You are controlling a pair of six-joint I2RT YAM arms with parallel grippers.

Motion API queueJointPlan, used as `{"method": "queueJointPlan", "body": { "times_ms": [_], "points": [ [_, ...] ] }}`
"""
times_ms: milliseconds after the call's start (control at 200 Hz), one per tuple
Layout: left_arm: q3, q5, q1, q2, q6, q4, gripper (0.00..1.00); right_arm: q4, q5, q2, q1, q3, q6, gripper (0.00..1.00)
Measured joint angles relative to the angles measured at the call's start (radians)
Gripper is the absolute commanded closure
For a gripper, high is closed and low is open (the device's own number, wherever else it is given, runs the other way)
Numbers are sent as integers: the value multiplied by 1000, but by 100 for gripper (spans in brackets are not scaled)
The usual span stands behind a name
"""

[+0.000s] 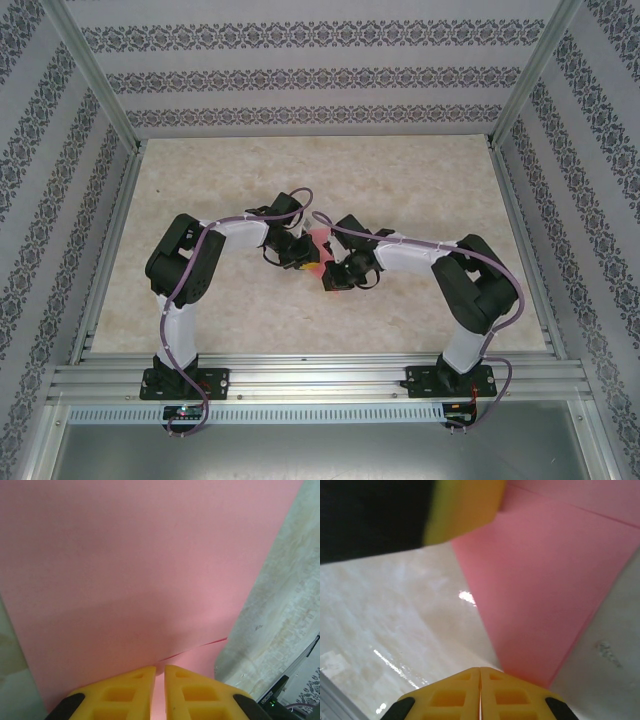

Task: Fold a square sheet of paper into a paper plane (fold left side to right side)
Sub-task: Third fold the triangle at the center of the table.

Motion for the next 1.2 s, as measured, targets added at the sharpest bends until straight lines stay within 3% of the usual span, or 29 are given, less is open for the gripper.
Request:
{"method": "queueJointPlan", "body": {
  "times_ms": [615, 984, 1204],
  "points": [
    [2, -7, -4, 0, 0, -3, 84, 50, -20, -33, -50, -87, 27, 91],
    [-7, -39, -10, -32, -2, -6, 78, 48, -21, -28, -50, -87, 31, 91],
    [-47, -41, -13, -116, -7, -21, 84, 48, -34, -23, -55, -87, 39, 92]
  ]
}}
